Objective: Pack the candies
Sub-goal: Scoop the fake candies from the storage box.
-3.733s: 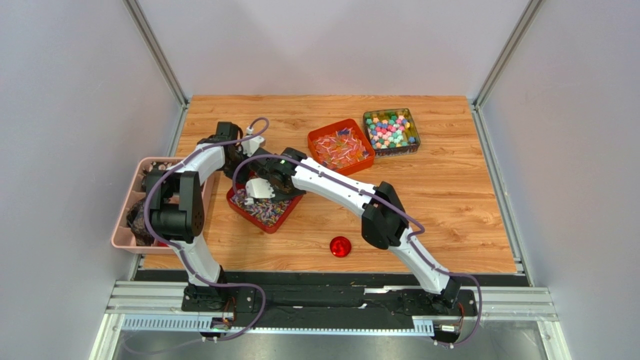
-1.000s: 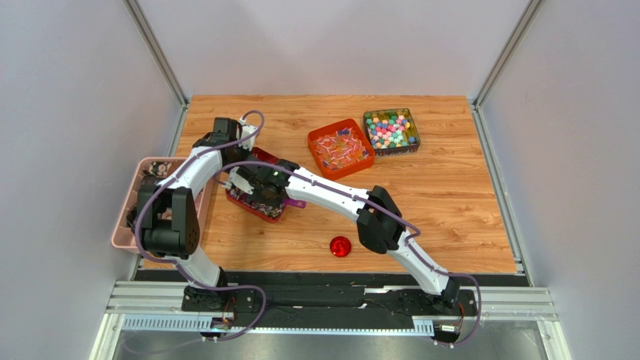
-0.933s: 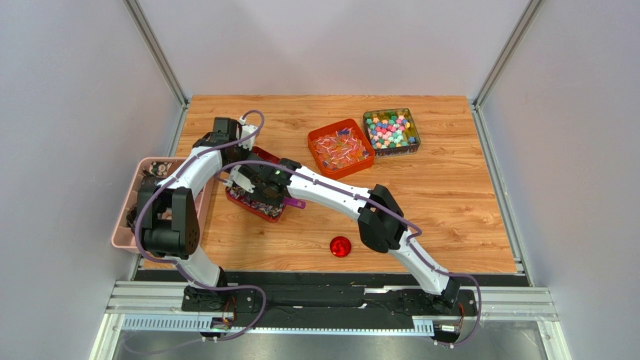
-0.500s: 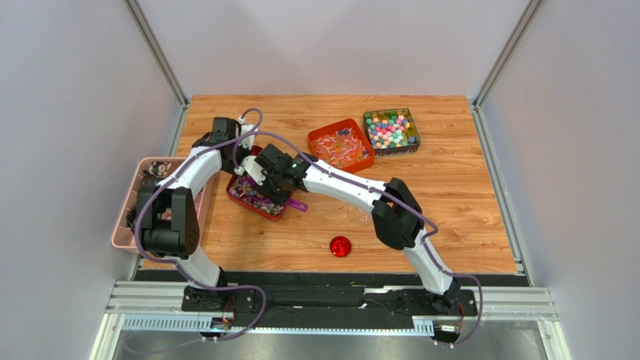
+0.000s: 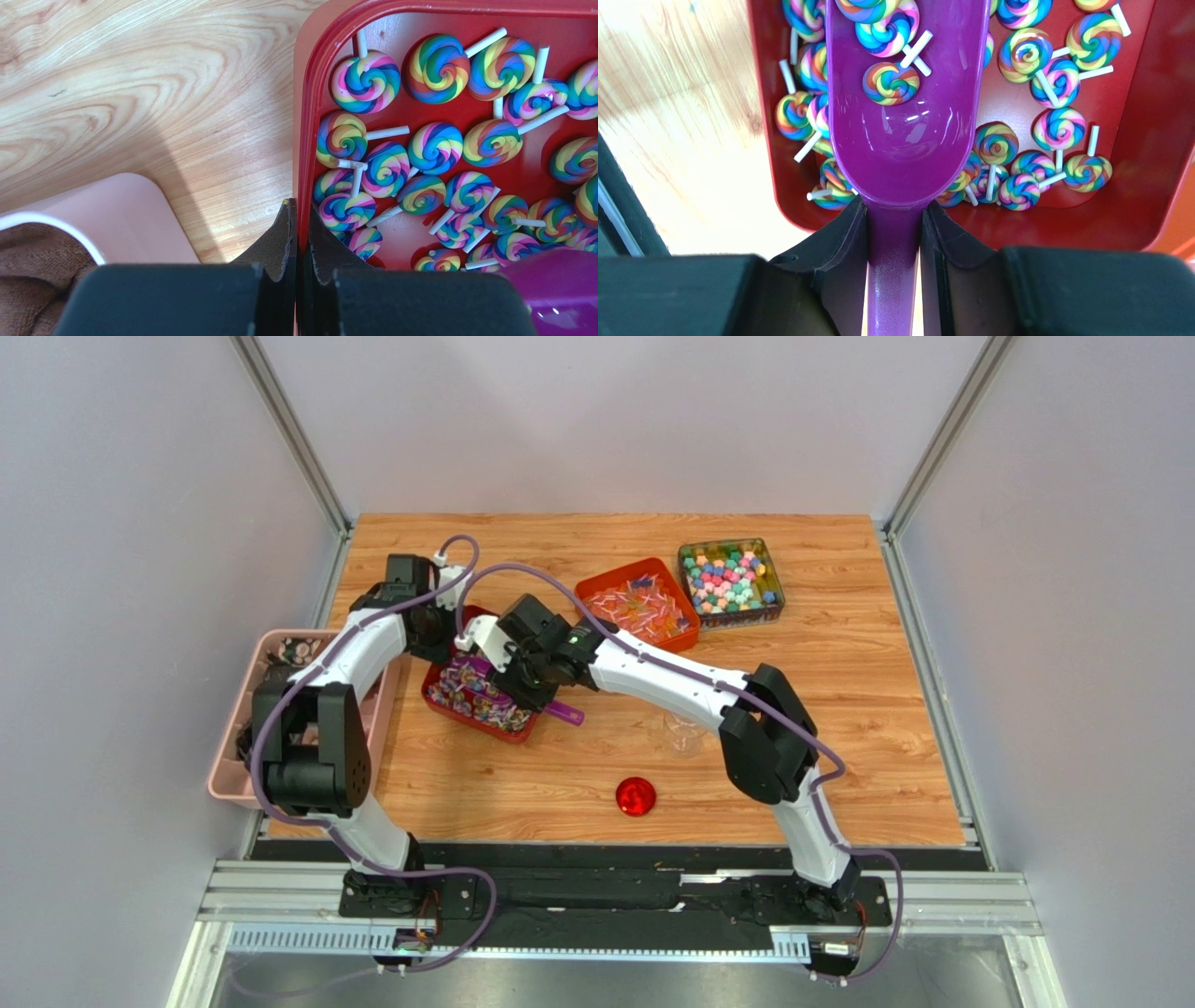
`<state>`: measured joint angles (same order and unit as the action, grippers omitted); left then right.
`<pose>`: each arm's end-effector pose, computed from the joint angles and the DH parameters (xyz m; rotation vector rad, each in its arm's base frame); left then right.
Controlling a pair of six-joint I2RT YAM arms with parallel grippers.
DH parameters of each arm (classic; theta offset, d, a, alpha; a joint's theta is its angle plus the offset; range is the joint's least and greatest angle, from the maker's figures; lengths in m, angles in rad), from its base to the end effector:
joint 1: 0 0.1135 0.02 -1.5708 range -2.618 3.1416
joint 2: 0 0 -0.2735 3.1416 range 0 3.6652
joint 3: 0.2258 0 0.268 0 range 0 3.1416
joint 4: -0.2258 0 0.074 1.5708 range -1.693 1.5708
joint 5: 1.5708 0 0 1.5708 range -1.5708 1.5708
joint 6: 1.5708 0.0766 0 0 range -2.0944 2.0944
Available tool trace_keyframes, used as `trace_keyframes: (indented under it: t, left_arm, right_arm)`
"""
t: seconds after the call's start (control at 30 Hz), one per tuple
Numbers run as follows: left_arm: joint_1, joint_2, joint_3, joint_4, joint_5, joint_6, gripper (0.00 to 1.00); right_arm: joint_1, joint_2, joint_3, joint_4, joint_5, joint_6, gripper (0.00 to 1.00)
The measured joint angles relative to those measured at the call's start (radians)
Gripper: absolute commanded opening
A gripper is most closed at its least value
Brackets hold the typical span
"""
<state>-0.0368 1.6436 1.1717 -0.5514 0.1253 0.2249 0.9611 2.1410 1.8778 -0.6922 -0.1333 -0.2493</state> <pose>0.3773 -0.0235 0.1929 0.3823 2.5558 -0.0932 0.2906 0.4338 0.2113 -1.5094 2.0860 0.4461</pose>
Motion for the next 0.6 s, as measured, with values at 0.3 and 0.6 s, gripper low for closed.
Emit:
trace_keyframes:
  t: [0.3,0.6]
  left_arm:
    - [0.013,0.055,0.072,-0.014,0.061,-0.023,0.0]
    - [0.083,0.138,0.16,-0.02,0.127,-0.041,0.0]
  right_arm:
    - [0.0,-0.096,-0.098,0.039,0.013,-0.06,0.0]
    - [-0.004,-0.226,-0.196,0.033,0.027,-0.113,0.0]
